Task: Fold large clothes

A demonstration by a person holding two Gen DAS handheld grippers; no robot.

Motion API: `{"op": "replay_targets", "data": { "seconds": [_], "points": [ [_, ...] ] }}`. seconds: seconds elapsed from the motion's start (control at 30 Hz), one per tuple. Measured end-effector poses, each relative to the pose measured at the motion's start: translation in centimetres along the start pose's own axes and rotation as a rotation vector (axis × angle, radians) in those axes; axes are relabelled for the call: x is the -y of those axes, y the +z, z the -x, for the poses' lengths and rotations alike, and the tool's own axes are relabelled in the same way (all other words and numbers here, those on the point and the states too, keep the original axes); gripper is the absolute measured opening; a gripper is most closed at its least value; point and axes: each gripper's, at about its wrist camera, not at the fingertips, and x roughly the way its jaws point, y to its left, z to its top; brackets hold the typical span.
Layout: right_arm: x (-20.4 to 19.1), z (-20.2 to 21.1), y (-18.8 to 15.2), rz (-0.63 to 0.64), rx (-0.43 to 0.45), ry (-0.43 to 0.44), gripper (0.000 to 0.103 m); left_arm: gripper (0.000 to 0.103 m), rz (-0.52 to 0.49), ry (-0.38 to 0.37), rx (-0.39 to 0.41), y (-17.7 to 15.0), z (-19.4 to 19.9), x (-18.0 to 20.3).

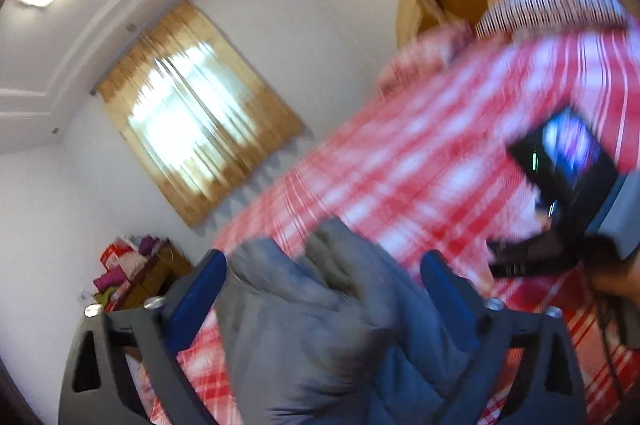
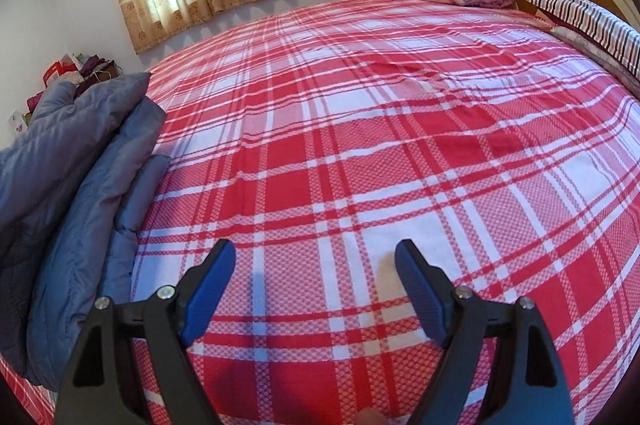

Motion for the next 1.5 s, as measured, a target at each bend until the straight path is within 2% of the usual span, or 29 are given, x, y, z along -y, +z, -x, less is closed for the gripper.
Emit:
{"op": "replay_targets", "data": {
  "seconds": [0.07, 0.13, 0.2, 0.27, 0.37, 0.43, 0.5, 0.6, 0.7, 0.77, 0.87, 0.9, 0.93, 0.97, 1.03, 1.13, 1.2, 1.3, 1.37, 1.43, 1.5],
  "points": [
    [0.1, 0.7, 0.8, 0.001, 0.016, -0.007, 0.084, 0.098, 0.043, 0.023, -0.012, 0.0, 0.2, -2.7],
    [-0.1, 2.2, 2.2, -0.001, 0.044, 0.007, 0.084, 0.098, 0.104, 0.087, -0.065, -1.0, -1.0, -5.9],
    [-1.1, 3.7, 3.9, 0.026, 0.07, 0.026, 0.084, 0.099, 0.171, 0.174, -0.178, -3.1, -3.9, -9.6],
    [-3.5, 5.5, 6.3, 0.093, 0.101, 0.052, 0.084, 0.099, 0.266, 0.225, -0.281, -5.6, -6.5, -12.7],
    [-7.9, 7.0, 9.7, 0.157, 0.102, 0.147, 0.084, 0.099, 0.413, 0.33, -0.414, -10.1, -10.5, -17.2],
    [-11.6, 7.0, 11.6, 0.201, 0.064, 0.218, 0.084, 0.098, 0.499, 0.352, -0.467, -12.6, -12.3, -18.9],
    [-14.7, 6.0, 13.0, 0.225, 0.008, 0.263, 0.084, 0.098, 0.574, 0.344, -0.505, -14.5, -13.7, -19.7],
    [-19.6, 3.2, 14.4, 0.258, -0.093, 0.273, 0.084, 0.098, 0.629, 0.3, -0.531, -15.9, -14.6, -19.4],
    [-23.3, -0.1, 14.0, 0.287, -0.189, 0.249, 0.084, 0.098, 0.619, 0.273, -0.521, -16.2, -15.7, -17.5],
    [-24.6, -2.1, 13.2, 0.302, -0.222, 0.219, 0.084, 0.098, 0.621, 0.258, -0.502, -16.1, -16.2, -16.6],
    [-24.7, -4.3, 11.2, 0.297, -0.279, 0.224, 0.082, 0.099, 0.628, 0.232, -0.488, -15.9, -16.6, -16.1],
    [-24.6, -4.7, 10.5, 0.302, -0.298, 0.241, 0.063, 0.099, 0.623, 0.23, -0.488, -15.7, -16.7, -16.1],
    [-24.5, -5.0, 9.6, 0.317, -0.314, 0.281, 0.032, 0.099, 0.619, 0.228, -0.484, -15.6, -16.6, -16.3],
    [-24.2, -4.7, 9.2, 0.318, -0.302, 0.309, 0.023, 0.099, 0.611, 0.224, -0.473, -15.3, -16.5, -16.4],
    [-23.0, -2.7, 8.9, 0.307, -0.226, 0.343, 0.013, 0.099, 0.587, 0.243, -0.453, -14.6, -16.2, -16.8],
    [-20.9, 1.1, 8.4, 0.255, -0.106, 0.391, 0.011, 0.099, 0.574, 0.277, -0.424, -13.2, -15.8, -17.3],
    [-19.5, 2.5, 7.7, 0.222, -0.05, 0.382, 0.011, 0.099, 0.578, 0.278, -0.406, -12.1, -15.8, -17.4],
    [-16.9, 1.7, 5.8, 0.144, -0.032, 0.35, 0.011, 0.099, 0.549, 0.237, -0.386, -10.3, -16.4, -15.7],
    [-14.6, -0.2, 4.2, 0.062, -0.062, 0.334, 0.011, 0.099, 0.456, 0.215, -0.398, -9.4, -17.5, -12.9],
    [-12.5, -1.8, 2.7, -0.014, -0.077, 0.345, 0.014, 0.099, 0.307, 0.226, -0.405, -9.1, -18.7, -9.2],
    [-10.9, -2.1, 2.0, -0.05, -0.08, 0.347, 0.019, 0.099, 0.243, 0.24, -0.383, -9.0, -18.9, -7.3]
  ]
}}
